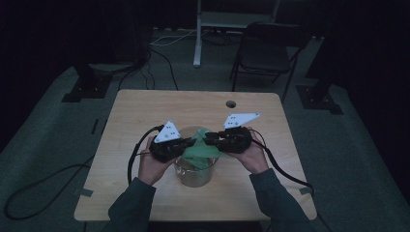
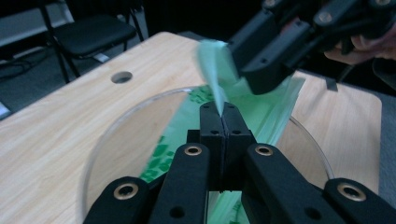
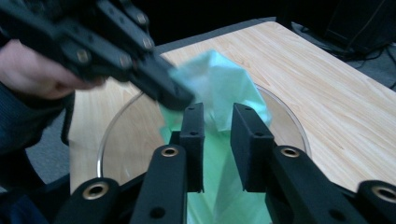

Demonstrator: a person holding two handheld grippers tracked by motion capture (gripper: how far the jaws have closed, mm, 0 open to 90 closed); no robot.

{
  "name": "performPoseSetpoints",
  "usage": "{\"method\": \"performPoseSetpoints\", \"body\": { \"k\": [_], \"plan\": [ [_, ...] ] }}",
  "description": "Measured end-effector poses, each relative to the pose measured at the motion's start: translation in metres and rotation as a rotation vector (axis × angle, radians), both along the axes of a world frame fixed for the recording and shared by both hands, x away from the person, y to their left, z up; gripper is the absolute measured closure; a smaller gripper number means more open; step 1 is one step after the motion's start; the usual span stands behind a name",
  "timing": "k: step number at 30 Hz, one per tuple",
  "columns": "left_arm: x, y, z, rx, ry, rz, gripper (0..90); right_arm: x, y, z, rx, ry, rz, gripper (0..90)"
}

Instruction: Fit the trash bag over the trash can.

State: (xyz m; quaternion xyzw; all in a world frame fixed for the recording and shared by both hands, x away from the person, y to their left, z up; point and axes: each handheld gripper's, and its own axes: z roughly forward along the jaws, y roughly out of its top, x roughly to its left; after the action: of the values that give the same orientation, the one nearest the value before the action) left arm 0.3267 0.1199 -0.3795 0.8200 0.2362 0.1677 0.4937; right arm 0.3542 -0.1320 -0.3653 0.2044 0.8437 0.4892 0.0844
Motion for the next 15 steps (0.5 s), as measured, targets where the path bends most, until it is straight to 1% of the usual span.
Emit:
{"method": "performPoseSetpoints", "body": {
  "k": [1,2,3,6,9,11,13,15],
  "plan": [
    [0.000,0.000,0.000,0.000,0.000,0.000,89.7,-0.001,-0.001,0.000,-0.004,-0.006,-0.004,71.9],
    [-0.001,0.005,0.002,-0.009,-0.009,0.014,89.7,-0.003,-0.003,0.000,-0.001,-0.011,-0.005,71.5],
    [-0.001,0.008,0.002,-0.015,-0.009,0.020,89.7,-0.004,-0.005,-0.001,0.011,-0.010,-0.007,70.7],
    [-0.002,0.013,0.002,-0.028,-0.011,0.031,89.7,-0.006,-0.016,-0.005,0.028,-0.009,-0.045,68.5],
    [-0.002,0.015,0.002,-0.029,-0.012,0.033,89.6,-0.005,-0.027,-0.011,0.040,-0.002,-0.087,68.3],
    [-0.002,0.015,0.002,-0.032,-0.012,0.032,89.6,-0.004,-0.033,-0.015,0.031,0.000,-0.112,68.4],
    [-0.002,0.014,0.002,-0.031,-0.015,0.032,89.6,-0.003,-0.037,-0.018,0.008,-0.010,-0.140,68.2],
    [-0.002,0.014,0.002,-0.033,-0.014,0.031,89.6,-0.003,-0.040,-0.021,-0.005,-0.012,-0.154,66.4]
  ]
}}
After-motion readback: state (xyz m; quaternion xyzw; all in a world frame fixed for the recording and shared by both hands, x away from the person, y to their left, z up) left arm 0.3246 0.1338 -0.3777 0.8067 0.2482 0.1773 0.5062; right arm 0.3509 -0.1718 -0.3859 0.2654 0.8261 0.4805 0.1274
